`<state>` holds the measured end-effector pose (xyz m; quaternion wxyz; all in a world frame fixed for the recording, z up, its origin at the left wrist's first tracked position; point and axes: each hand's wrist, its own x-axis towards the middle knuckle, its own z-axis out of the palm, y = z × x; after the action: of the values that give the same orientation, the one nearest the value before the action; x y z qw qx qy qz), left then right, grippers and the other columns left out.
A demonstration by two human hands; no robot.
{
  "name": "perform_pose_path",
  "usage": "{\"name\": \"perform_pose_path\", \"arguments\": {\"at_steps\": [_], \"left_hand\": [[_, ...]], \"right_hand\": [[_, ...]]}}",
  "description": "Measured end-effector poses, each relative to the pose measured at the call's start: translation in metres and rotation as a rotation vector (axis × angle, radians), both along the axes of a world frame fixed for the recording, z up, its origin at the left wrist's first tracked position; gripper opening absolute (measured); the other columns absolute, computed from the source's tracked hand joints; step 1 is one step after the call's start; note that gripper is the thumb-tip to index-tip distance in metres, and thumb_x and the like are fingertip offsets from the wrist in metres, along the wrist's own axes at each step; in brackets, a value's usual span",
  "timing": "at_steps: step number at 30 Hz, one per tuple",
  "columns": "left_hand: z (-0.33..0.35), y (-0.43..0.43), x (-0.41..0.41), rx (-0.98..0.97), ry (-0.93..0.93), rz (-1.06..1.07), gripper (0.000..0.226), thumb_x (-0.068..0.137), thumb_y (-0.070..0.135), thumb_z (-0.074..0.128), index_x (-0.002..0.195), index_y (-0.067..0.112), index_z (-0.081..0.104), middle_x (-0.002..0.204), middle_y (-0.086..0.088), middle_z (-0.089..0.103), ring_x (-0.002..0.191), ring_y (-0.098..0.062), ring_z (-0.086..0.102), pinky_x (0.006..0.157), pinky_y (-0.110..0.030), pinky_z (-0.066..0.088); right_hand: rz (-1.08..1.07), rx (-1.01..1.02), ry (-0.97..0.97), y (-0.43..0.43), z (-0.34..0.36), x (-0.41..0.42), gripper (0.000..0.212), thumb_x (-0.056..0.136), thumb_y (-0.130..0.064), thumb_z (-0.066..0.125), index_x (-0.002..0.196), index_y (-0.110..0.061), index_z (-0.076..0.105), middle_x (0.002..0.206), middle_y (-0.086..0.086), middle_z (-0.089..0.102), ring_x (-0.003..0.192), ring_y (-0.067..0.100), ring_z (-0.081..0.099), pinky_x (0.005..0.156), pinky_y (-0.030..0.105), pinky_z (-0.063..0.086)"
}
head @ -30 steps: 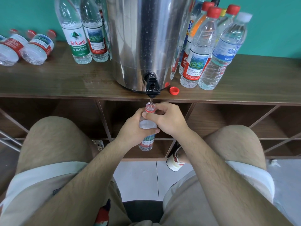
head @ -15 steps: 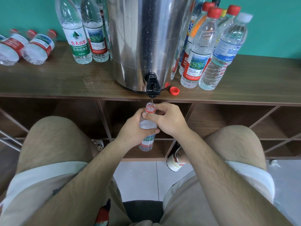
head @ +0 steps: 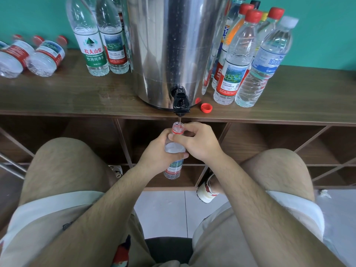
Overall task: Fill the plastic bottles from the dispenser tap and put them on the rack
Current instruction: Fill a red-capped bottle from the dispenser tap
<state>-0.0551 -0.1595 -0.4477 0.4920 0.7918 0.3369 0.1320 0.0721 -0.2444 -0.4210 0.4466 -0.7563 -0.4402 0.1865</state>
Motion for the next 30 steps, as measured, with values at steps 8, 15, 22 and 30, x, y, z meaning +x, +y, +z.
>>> {"name": "perform_pose_path", "arguments": {"at_steps": [8, 15, 22, 30], "left_hand": [[0.0008, -0.0007, -0.0009, 0.007, 0.016, 0.006, 0.081, 0.081, 0.031, 0.087, 0.149, 0.029, 0.043, 0.14, 0.004, 0.061, 0.129, -0.02, 0.06, 0.106, -0.043, 0.052], [0.0, -0.0009, -0.0012, 0.003, 0.007, 0.006, 0.08, 0.081, 0.031, 0.087, 0.148, 0.028, 0.044, 0.139, 0.004, 0.061, 0.127, -0.019, 0.06, 0.105, -0.041, 0.053], [-0.0015, 0.0, -0.0011, 0.01, 0.0, 0.002, 0.08, 0.081, 0.031, 0.088, 0.148, 0.028, 0.044, 0.138, 0.004, 0.062, 0.127, -0.019, 0.06, 0.104, -0.041, 0.053], [-0.0021, 0.0001, -0.0003, 0.021, 0.009, 0.003, 0.08, 0.081, 0.031, 0.087, 0.148, 0.029, 0.044, 0.138, 0.004, 0.062, 0.127, -0.019, 0.06, 0.103, -0.039, 0.052]], "right_hand": [[-0.001, -0.011, 0.0, 0.0005, 0.0001, -0.0009, 0.026, 0.09, -0.039, 0.079, 0.111, -0.023, 0.082, 0.102, -0.011, 0.076, 0.096, 0.009, 0.069, 0.082, 0.027, 0.055], [-0.003, -0.005, 0.015, 0.0006, -0.0017, -0.0003, 0.026, 0.09, -0.039, 0.08, 0.111, -0.024, 0.082, 0.101, -0.011, 0.076, 0.096, 0.008, 0.069, 0.08, 0.025, 0.053], [-0.001, 0.0, -0.006, 0.0016, -0.0033, 0.0003, 0.026, 0.089, -0.041, 0.079, 0.109, -0.025, 0.082, 0.098, -0.013, 0.076, 0.094, 0.007, 0.069, 0.078, 0.025, 0.052], [0.0, -0.001, -0.009, 0.0007, -0.003, 0.0004, 0.026, 0.089, -0.041, 0.079, 0.11, -0.025, 0.082, 0.1, -0.013, 0.076, 0.094, 0.007, 0.069, 0.079, 0.025, 0.053]]}}
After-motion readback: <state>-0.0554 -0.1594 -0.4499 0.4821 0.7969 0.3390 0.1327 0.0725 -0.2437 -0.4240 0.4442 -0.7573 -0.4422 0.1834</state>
